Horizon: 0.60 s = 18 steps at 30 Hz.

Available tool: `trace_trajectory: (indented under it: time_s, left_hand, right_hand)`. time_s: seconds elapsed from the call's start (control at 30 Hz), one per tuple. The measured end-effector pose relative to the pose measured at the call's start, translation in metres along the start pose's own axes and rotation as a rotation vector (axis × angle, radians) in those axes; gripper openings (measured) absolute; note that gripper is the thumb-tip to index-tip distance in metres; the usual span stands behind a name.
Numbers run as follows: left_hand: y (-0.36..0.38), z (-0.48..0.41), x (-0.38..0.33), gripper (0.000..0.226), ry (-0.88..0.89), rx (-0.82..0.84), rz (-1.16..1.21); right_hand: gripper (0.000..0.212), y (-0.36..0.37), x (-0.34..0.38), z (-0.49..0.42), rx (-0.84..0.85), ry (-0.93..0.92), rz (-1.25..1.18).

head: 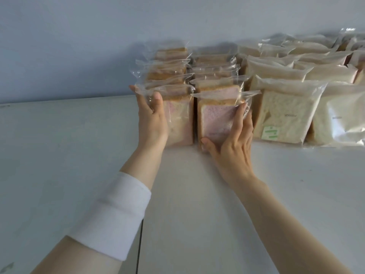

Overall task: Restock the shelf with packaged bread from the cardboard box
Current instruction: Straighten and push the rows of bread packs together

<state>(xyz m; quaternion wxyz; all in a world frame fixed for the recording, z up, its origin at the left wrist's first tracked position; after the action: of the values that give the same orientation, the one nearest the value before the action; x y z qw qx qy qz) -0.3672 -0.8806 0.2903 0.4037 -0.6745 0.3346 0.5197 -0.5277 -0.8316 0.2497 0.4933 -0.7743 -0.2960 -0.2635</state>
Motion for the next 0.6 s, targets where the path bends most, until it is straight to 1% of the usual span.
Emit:
trace_trajectory:
  time_s: [0.13,0.23,0.27,0.3,0.33,0.37,0.4,0.43,0.47,0.5,0.53,0.57,0.6]
  left_hand:
    - [0.004,0.000,-0.004,0.060,0.001,0.015,-0.008]
    - [-0.003,0.007,0.000,0.072,-0.084,0.058,-0.031]
    - [-0.008,0.013,0.000,0.077,-0.099,0.043,-0.042]
    - [-0.014,0.020,-0.003,0.080,-0.051,0.003,-0.065]
    - [-0.020,0.029,-0.011,0.082,0.073,-0.051,-0.108]
    - [-0.026,0.038,-0.021,0.082,0.254,-0.087,-0.163]
    - [-0.028,0.044,-0.033,0.081,0.465,-0.071,-0.232]
    - [-0.025,0.048,-0.044,0.079,0.680,-0.008,-0.330]
    - [-0.018,0.048,-0.053,0.078,0.861,0.088,-0.451]
    - [-0.009,0.047,-0.060,0.079,0.974,0.211,-0.578]
    - [0.003,0.043,-0.066,0.082,1.017,0.345,-0.704]
    - [0.013,0.039,-0.070,0.085,1.018,0.459,-0.815]
    - [0.022,0.033,-0.070,0.086,1.012,0.534,-0.910]
  right_hand:
    - [0.096,0.005,0.008,-0.003,0.022,0.051,0.052]
    - [0.099,-0.001,0.005,-0.001,0.089,0.055,-0.026]
    - [0.100,-0.005,0.003,0.001,0.113,0.038,-0.052]
    - [0.101,-0.010,0.002,0.003,0.121,0.005,-0.066]
    - [0.103,-0.015,0.002,0.006,0.105,-0.033,-0.066]
    - [0.105,-0.020,0.001,0.010,0.071,-0.059,-0.061]
    - [0.108,-0.025,-0.002,0.014,0.034,-0.059,-0.052]
    - [0.111,-0.029,-0.005,0.019,0.006,-0.036,-0.040]
    - [0.111,-0.032,-0.009,0.022,-0.003,-0.004,-0.023]
    - [0.108,-0.033,-0.013,0.024,0.006,0.027,-0.007]
    - [0.102,-0.033,-0.017,0.024,0.026,0.054,0.007]
    - [0.096,-0.031,-0.020,0.022,0.049,0.075,0.022]
    - [0.090,-0.030,-0.022,0.020,0.065,0.095,0.034]
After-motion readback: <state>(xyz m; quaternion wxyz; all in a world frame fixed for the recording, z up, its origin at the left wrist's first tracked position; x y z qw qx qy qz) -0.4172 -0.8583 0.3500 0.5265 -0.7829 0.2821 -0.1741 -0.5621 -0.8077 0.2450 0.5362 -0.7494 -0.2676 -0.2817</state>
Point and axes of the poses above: each hand's wrist, its own z-axis away from the middle knuckle, its own y-axis out of the palm, x = y × z, the point moved 2 cm from there along -z, towards the middle knuckle, and after that the axes turned 1 degree about -y, right-handed, at the moved point
